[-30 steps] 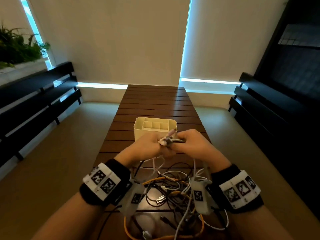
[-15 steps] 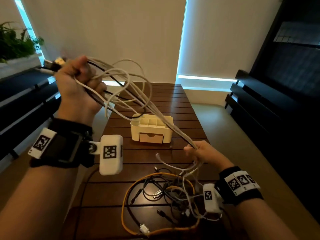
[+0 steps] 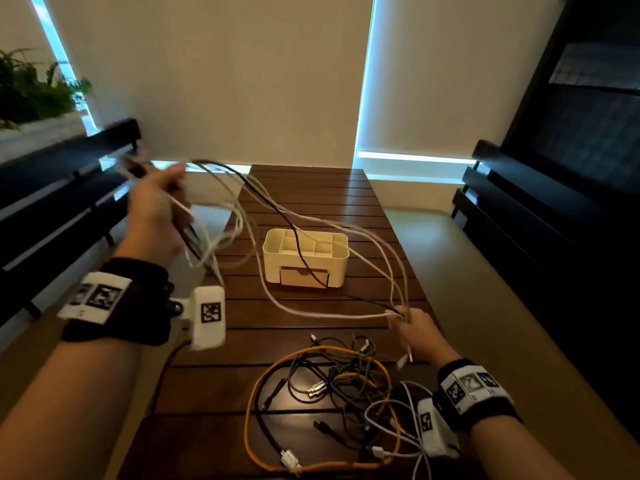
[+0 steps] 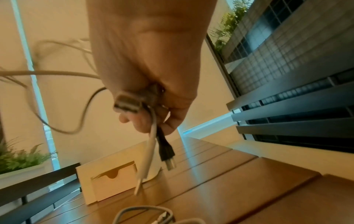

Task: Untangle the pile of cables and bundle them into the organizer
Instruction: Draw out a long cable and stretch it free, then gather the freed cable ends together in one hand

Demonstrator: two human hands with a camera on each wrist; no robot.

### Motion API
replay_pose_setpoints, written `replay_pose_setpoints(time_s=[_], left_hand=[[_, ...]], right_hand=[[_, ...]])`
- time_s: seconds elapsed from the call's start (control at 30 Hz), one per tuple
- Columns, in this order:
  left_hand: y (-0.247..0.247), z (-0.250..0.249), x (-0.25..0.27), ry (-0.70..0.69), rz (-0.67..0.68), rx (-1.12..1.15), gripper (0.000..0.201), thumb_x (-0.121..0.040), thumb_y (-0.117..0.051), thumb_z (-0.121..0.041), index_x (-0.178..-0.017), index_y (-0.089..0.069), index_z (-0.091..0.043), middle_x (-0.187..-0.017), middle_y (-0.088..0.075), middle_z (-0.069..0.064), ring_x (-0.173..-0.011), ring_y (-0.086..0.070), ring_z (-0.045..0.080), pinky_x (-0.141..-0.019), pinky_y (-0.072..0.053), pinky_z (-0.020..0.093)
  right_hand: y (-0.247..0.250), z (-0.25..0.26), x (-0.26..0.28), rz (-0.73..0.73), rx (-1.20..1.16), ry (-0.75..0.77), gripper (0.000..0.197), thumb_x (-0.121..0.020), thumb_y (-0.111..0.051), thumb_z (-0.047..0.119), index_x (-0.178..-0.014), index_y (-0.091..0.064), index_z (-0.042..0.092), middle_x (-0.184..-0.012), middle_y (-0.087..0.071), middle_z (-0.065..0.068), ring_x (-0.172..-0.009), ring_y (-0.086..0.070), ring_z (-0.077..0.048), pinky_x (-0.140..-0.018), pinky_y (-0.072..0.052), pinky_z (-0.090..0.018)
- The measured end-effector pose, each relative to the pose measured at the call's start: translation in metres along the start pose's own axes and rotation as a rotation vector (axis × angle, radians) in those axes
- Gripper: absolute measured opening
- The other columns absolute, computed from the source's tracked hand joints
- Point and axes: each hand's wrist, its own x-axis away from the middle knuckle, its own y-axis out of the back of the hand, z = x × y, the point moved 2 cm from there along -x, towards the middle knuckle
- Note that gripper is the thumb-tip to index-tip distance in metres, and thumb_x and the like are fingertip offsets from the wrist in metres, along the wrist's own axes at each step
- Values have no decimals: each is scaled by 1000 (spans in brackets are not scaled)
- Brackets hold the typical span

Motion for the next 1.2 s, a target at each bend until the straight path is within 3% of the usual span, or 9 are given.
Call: replay_pose_setpoints(time_s=[0.2,0.37,0.47,0.57,0.63,0.8,1.0,1.1,1.2], left_hand=[[-22,102,38,237,350,-569,19,-91,-59,-28,-81,-62,-13,-66,-56,2,-58,-50,14,-57,-40,25],[-49,151,85,374,681,-611,38,-95,-44,-45,-102,-62,-13,-101,-70,11,-98,-63,23,-90,-47,37],[-56,156,100,453,641,-448,47,-92,-47,-51,-97,-68,-9,-93,-71,16,-85,-65,22,-82,-49,35],[-50,150,103,603,480,-277,50,-89,-46,-57,-81,-67,-11,-63,-66,2,-55,-61,12,-53,-48,24],[-44,142,104,674,440,-135,56,-85,-46,-61,-88,-70,-10,-70,-68,6,-59,-66,17,-53,-52,26],[-31,141,108,474,204,-5,25,-84,-67,-21,-102,-67,-5,-89,-73,13,-81,-72,24,-58,-57,31],[-5,140,89,142,-85,-212,4,-87,-65,-10,-87,-65,-7,-71,-67,9,-60,-69,19,-53,-57,29],[-3,133,82,-77,37,-546,11,-81,-71,-22,-74,-63,-19,-75,-68,9,-74,-68,31,-67,-57,41],[2,122,72,-118,-35,-630,4,-83,-69,-14,-83,-65,-13,-73,-59,-4,-72,-59,12,-58,-49,17]], right_hand=[[-2,48,5,-24,-47,108,36,-94,-51,27,-59,-46,19,-59,-48,1,-56,-44,-15,-55,-33,-28],[-16,89,5,37,126,159,31,-93,-47,31,-83,-63,6,-83,-64,-10,-78,-58,-25,-65,-43,-31],[-21,110,13,23,410,215,28,-94,-41,33,-84,-55,11,-92,-64,-12,-84,-59,-30,-67,-46,-34],[-24,127,28,21,610,321,22,-94,-43,26,-103,-57,11,-101,-63,-9,-94,-61,-31,-71,-45,-36],[-30,136,37,-22,717,398,22,-96,-41,22,-110,-54,11,-106,-64,-9,-97,-62,-30,-69,-41,-34],[-55,151,36,1,622,435,31,-96,-39,16,-126,-43,10,-117,-58,-9,-106,-59,-30,-81,-43,-37],[-66,135,31,500,-303,558,69,-79,-70,2,-135,-31,10,-127,-43,-1,-117,-46,-10,-100,-42,-19],[-73,116,29,421,-353,615,75,-79,-72,7,-141,-32,17,-144,-36,0,-133,-37,-12,-110,-37,-39],[-78,95,31,292,-471,440,83,-83,-66,8,-146,-18,31,-139,-36,10,-124,-46,-8,-98,-48,-32]])
